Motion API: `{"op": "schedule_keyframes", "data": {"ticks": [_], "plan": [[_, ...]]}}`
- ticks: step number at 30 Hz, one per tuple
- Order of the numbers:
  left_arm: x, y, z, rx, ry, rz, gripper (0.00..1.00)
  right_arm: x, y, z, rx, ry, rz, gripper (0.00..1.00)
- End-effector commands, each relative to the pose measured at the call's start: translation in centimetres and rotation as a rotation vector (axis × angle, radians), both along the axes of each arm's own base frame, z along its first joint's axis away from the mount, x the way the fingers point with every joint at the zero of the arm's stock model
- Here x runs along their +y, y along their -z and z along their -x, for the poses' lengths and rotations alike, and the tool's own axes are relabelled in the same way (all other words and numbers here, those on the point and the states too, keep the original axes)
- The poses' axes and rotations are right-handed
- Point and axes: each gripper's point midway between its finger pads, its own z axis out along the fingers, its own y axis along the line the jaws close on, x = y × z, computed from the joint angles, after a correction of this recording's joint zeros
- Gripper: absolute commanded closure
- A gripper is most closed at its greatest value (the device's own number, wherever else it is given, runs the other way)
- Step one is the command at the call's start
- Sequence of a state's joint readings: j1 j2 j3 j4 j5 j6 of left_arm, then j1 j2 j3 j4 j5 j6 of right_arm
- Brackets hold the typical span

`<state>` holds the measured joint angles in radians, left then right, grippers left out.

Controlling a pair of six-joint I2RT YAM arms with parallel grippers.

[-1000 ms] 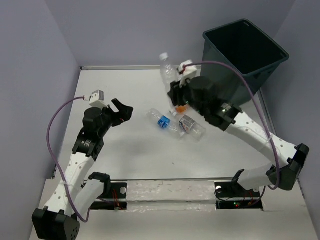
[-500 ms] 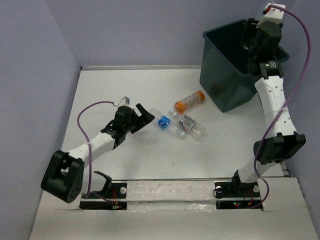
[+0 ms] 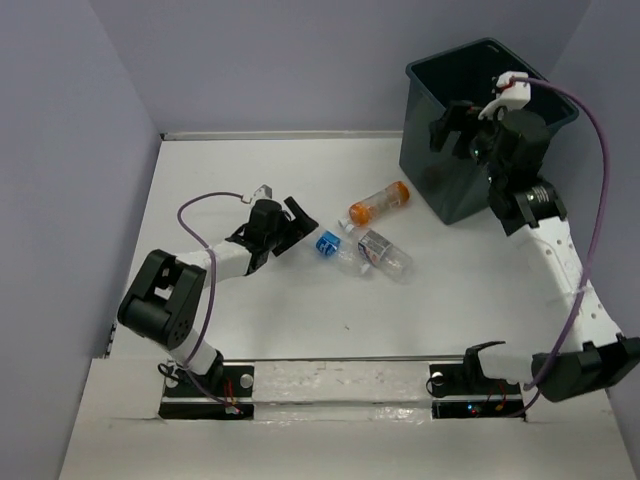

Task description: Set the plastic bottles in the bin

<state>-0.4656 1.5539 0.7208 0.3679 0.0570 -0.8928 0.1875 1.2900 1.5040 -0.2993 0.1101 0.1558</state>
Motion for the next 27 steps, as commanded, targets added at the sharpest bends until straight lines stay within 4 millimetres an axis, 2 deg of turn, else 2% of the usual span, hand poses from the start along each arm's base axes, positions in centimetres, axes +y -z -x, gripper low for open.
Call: {"op": "schedule_keyframes", "data": {"ticks": [1, 2, 3, 4, 6, 7, 9, 10, 11, 12, 13, 14, 16, 17, 20, 23, 24, 25, 26, 27], "plan": [[-1.1, -1.0, -2.8, -0.05, -0.029, 0.015, 0.01, 8.2, 2.2, 3.1, -0.017, -0.287, -0.074, 0.01], [-1.2, -0.7, -2.9, -0.043, -0.032, 0.011, 0.01, 9.3, 2.8, 3.8, -0.007, -0.323, -0.069, 0.01], [-1.2, -0.3, -3.2, -0.035, -0.037, 0.004, 0.01, 10.3, 4.5, 4.2, 0.027, -0.351, -0.059, 0.01], [-1.3, 0.0, -3.2, -0.029, -0.037, 0.002, 0.01, 12.3, 5.3, 5.2, 0.044, -0.408, -0.043, 0.01], [-0.8, 0.9, -3.7, -0.016, -0.08, -0.015, 0.01, 13.8, 7.0, 6.2, 0.08, -0.452, -0.029, 0.01], [-0.8, 1.1, -3.8, -0.01, -0.093, -0.009, 0.01, 15.1, 8.6, 7.1, 0.114, -0.501, -0.025, 0.02], [-0.9, 1.7, -3.9, -0.004, -0.099, -0.006, 0.01, 16.0, 10.0, 8.0, 0.142, -0.535, -0.034, 0.03], [-0.7, 1.9, -3.9, -0.002, -0.105, -0.009, 0.01, 16.5, 11.8, 8.4, 0.172, -0.548, -0.038, 0.04], [-0.6, 2.2, -3.9, 0.001, -0.11, -0.012, 0.03, 16.9, 12.5, 8.9, 0.183, -0.561, -0.035, 0.05], [-0.3, 2.4, -3.8, -0.003, -0.121, -0.022, 0.1, 17.6, 13.1, 9.7, 0.194, -0.582, -0.039, 0.05], [-0.1, 2.2, -3.7, -0.008, -0.127, -0.025, 0.14, 18.3, 14.5, 10.6, 0.224, -0.609, -0.03, 0.05], [0.1, 2.6, -3.6, -0.005, -0.131, -0.035, 0.17, 18.2, 15.1, 10.8, 0.235, -0.606, -0.03, 0.05], [1.0, 2.4, -3.0, -0.015, -0.15, -0.052, 0.23, 19.4, 15.8, 12.3, 0.251, -0.652, -0.033, 0.05], [1.3, 1.4, -2.9, -0.037, -0.157, -0.048, 0.25, 19.8, 16.8, 13.1, 0.271, -0.677, -0.031, 0.06], [2.5, 0.8, -2.0, -0.064, -0.179, -0.073, 0.32, 20.8, 17.7, 14.3, 0.278, -0.73, -0.048, 0.06], [3.3, -1.6, -1.1, -0.126, -0.176, -0.071, 0.37, 21.5, 18.9, 14.9, 0.314, -0.757, -0.058, 0.06], [3.3, -3.3, -0.7, -0.16, -0.171, -0.055, 0.37, 22.0, 19.0, 15.2, 0.321, -0.773, -0.057, 0.06], [3.3, -3.4, 0.0, -0.168, -0.16, -0.061, 0.4, 22.2, 18.8, 15.2, 0.321, -0.776, -0.063, 0.05], [2.8, -5.5, 0.7, -0.219, -0.135, -0.05, 0.4, 23.0, 19.0, 15.8, 0.328, -0.801, -0.056, 0.05], [2.8, -5.9, 1.4, -0.225, -0.126, -0.059, 0.4, 23.4, 18.9, 16.0, 0.327, -0.809, -0.052, 0.05]]}}
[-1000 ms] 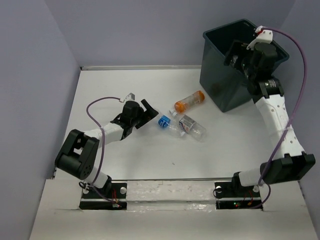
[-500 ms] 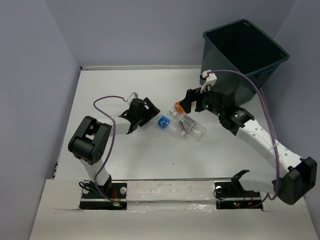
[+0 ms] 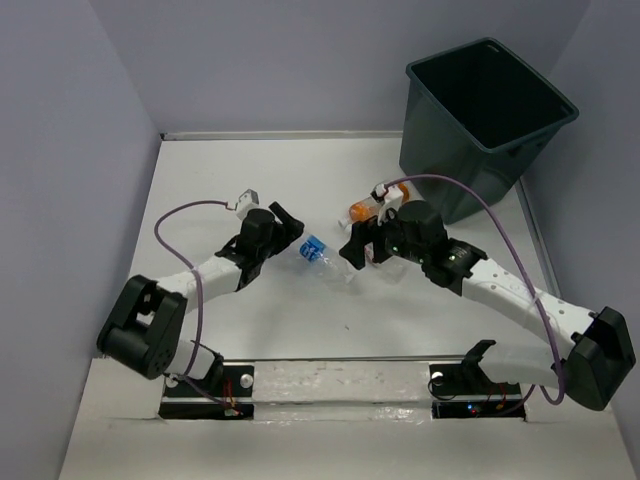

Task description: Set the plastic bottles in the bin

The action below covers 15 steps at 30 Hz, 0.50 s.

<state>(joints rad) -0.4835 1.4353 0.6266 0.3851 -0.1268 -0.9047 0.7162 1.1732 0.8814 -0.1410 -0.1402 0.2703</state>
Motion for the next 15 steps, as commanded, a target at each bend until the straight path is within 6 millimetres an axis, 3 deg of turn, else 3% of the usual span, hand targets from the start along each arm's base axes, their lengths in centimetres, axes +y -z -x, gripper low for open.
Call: {"op": "schedule_keyframes", "data": {"ticks": [1, 5, 12, 15], "plan": [[-0.2, -5.5, 1.4, -0.158, 0.022, -0.022, 0.41, 2.9, -2.5, 0.6, -0.057, -0.068, -0.08, 0.04], [-1.7, -9.5, 3.8, -0.26, 0.103, -0.006, 0.42, 5.0, -2.0, 1.1, -0.038, -0.131, -0.068, 0.03], [-3.3, -12.7, 6.5, -0.309, 0.211, 0.04, 0.42, 6.3, -0.2, 1.3, 0.006, -0.171, -0.047, 0.05], [-3.3, -14.0, 7.0, -0.34, 0.225, 0.06, 0.41, 6.3, -0.9, 1.2, -0.001, -0.162, -0.061, 0.2]]}}
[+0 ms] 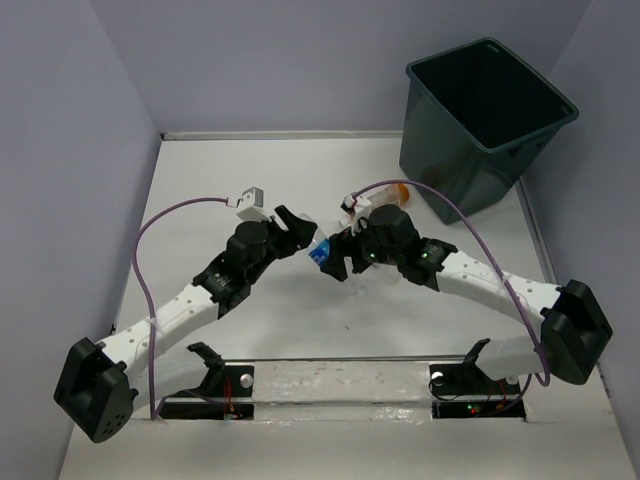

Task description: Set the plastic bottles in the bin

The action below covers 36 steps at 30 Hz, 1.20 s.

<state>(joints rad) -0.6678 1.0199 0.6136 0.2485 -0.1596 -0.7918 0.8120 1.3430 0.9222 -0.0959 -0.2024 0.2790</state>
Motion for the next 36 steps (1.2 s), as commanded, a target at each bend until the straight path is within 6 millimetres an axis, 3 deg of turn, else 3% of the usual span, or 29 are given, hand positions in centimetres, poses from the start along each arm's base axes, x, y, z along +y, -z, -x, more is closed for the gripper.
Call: {"op": "schedule_keyframes", "data": {"ticks": [1, 2, 4, 9, 11, 12, 14, 15, 17, 18, 19, 21, 22, 24, 25, 26, 27, 28, 29, 31, 32, 33, 35, 36], "plan": [[0.0, -2.8, 0.8, -0.074, 0.031, 0.025, 0.39, 1.4, -4.7, -0.8, -0.087, -0.004, -0.112, 0.26], [0.1, -3.0, 0.9, -0.078, 0.032, 0.022, 0.36, 1.2, -5.5, -1.0, -0.106, 0.013, -0.123, 0.42], [0.4, -3.1, 1.0, -0.081, 0.026, 0.009, 0.21, 0.8, -7.1, -1.5, -0.157, 0.033, -0.129, 0.52], [1.8, -5.1, 1.5, -0.121, -0.002, -0.007, 0.07, -1.8, -12.2, -5.5, -0.334, 0.239, -0.074, 0.53], [2.4, -5.9, 1.9, -0.135, -0.016, 0.001, 0.06, -2.9, -13.7, -6.9, -0.389, 0.296, -0.037, 0.54], [2.9, -6.2, 2.3, -0.137, -0.026, 0.004, 0.06, -4.2, -16.1, -8.5, -0.431, 0.37, -0.046, 0.55], [3.6, -6.4, 2.5, -0.13, -0.052, 0.006, 0.05, -5.8, -17.8, -10.1, -0.465, 0.426, -0.031, 0.55], [3.9, -6.4, 2.7, -0.122, -0.063, 0.015, 0.04, -7.7, -20.1, -11.4, -0.495, 0.487, -0.042, 0.55], [3.9, -5.8, 2.9, -0.107, -0.065, 0.022, 0.01, -10.2, -22.8, -12.7, -0.559, 0.55, -0.029, 0.56], [3.8, -5.3, 2.8, -0.092, -0.067, 0.024, 0.01, -12.4, -26.1, -13.4, -0.617, 0.627, -0.044, 0.56], [3.5, -4.6, 2.8, -0.072, -0.059, 0.031, 0.01, -15.8, -27.6, -14.8, -0.654, 0.713, -0.012, 0.56], [2.4, -3.0, 2.4, -0.027, -0.035, 0.01, 0.01, -20.1, -30.3, -16.1, -0.713, 0.829, 0.024, 0.56], [1.8, -3.2, 2.3, -0.03, -0.025, 0.022, 0.01, -24.1, -33.0, -16.7, -0.762, 0.931, 0.039, 0.57], [-0.2, -2.9, 2.4, -0.038, 0.014, 0.035, 0.01, -27.6, -33.0, -18.9, -0.761, 1.036, 0.11, 0.58], [-0.7, -2.9, 2.4, -0.039, 0.015, 0.044, 0.01, -30.6, -32.7, -20.6, -0.755, 1.109, 0.156, 0.58], [-1.3, -2.7, 2.3, -0.039, 0.023, 0.042, 0.01, -32.0, -33.5, -20.4, -0.769, 1.143, 0.155, 0.58], [-2.1, -1.4, 2.0, -0.011, 0.031, 0.02, 0.01, -33.1, -33.2, -21.3, -0.762, 1.165, 0.168, 0.58], [-3.1, -1.2, 2.1, -0.006, 0.053, 0.019, 0.01, -34.0, -31.5, -23.3, -0.729, 1.173, 0.194, 0.58], [-3.9, -1.2, 1.9, 0.001, 0.065, 0.016, 0.01, -34.7, -31.8, -24.0, -0.728, 1.187, 0.181, 0.58], [-5.8, 0.3, 1.4, 0.027, 0.09, -0.027, 0.01, -36.7, -29.9, -26.1, -0.689, 1.214, 0.211, 0.54], [-6.3, 0.9, 1.3, 0.04, 0.094, -0.041, 0.01, -37.1, -29.6, -26.5, -0.68, 1.225, 0.213, 0.29], [-6.9, 2.1, 1.0, 0.062, 0.1, -0.064, 0.01, -37.5, -29.5, -26.7, -0.679, 1.249, 0.222, 0.15], [-8.1, 2.0, 0.8, 0.053, 0.107, -0.054, 0.01, -37.8, -29.1, -27.0, -0.668, 1.263, 0.239, 0.01], [-8.7, 2.8, 0.5, 0.066, 0.108, -0.068, 0.01, -37.8, -29.6, -26.8, -0.675, 1.265, 0.229, 0.0]]}}
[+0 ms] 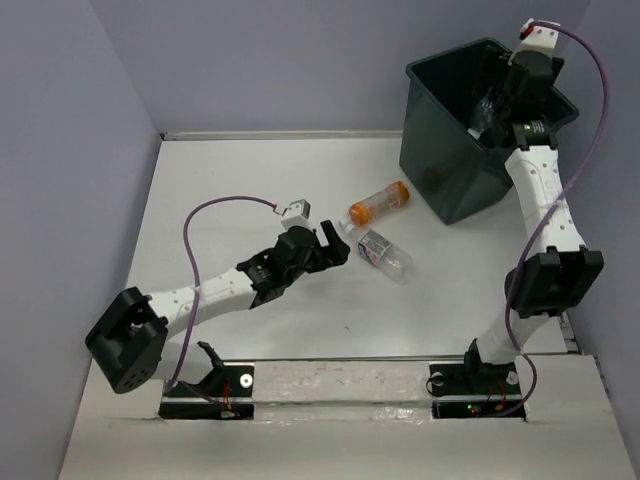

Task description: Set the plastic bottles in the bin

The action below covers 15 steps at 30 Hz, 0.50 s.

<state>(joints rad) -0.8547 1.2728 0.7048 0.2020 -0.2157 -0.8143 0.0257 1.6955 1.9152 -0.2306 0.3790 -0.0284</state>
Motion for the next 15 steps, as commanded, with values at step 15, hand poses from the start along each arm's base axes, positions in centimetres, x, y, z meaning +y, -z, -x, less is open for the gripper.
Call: {"op": "schedule_keyframes", "data": {"ticks": [15], "plan": [[-3.0, -4.1, -2.4, -0.149, -0.075, -0.013, 0.01, 24.0, 13.0, 15.4, 0.199, -0.84, -0.304, 0.03]]}}
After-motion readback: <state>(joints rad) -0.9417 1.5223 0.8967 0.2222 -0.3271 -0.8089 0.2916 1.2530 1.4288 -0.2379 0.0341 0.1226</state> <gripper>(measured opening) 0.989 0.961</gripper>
